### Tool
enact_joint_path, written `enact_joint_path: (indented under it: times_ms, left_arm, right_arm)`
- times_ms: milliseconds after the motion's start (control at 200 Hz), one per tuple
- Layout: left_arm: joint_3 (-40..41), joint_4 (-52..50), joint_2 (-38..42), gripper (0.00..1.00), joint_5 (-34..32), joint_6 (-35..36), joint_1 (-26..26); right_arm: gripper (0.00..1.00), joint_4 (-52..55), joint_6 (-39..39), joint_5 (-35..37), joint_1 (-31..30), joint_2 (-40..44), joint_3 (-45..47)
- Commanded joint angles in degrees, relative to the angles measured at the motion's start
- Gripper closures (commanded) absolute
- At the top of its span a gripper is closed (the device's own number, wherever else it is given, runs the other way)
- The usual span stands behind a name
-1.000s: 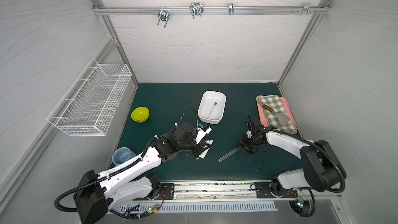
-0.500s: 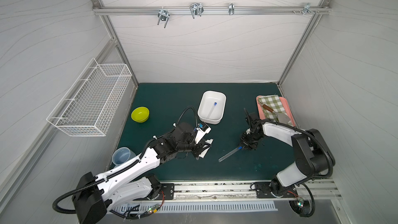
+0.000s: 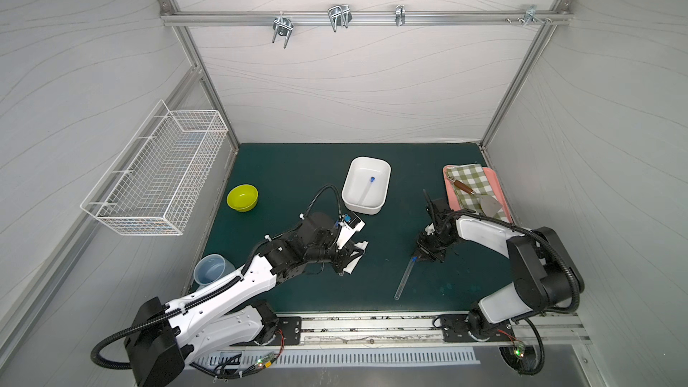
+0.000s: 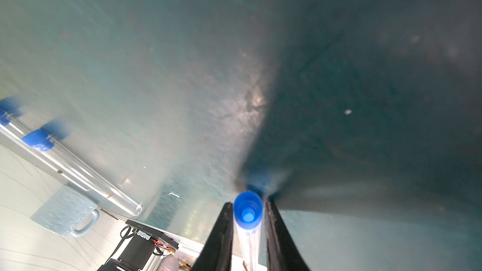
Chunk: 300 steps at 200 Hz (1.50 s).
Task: Wipe the exteriors of test tubes
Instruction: Pick up the test tube at the center of the board.
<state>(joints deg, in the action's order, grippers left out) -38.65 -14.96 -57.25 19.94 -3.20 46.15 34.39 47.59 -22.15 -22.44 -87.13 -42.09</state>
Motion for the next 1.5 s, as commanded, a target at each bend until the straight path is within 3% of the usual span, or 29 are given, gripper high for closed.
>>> enact_joint_path:
  times_ms: [0,255,505,1015,1176,1496]
  left_arm:
    - [0.0,2.2,1.0,0.77,0.3,0.8,-0.3]
    - [-0.1,1.3,1.6,0.76,0.1,0.8,-0.2]
    - [-0.3,0.3,2.5,0.76,-0.1,0.3,-0.2]
    - [-2.2,0.7,0.1,0.75,2.8,-2.0,-0.3]
    - [-2.8,1.4,-2.5,0.75,4.6,-3.2,-0.3]
    - [-2.9,2.8,-3.7,0.75,5.1,-3.1,-0.3]
  right_arm:
    - [0.76,0.3,2.0,-0.3,-0.3,-1.0,2.7]
    - [0.86,-7.7,2.5,-1.9,-0.5,-1.0,5.8]
    - [0.86,-17.5,-0.1,-3.7,-0.6,2.4,6.7]
    - [0.87,-26.8,-1.7,-9.6,-0.2,5.9,4.5]
    - [0.87,-23.4,-4.4,-7.9,0.0,2.2,2.1]
    - [0.83,-7.7,-11.3,-2.9,-0.8,-13.8,-11.7]
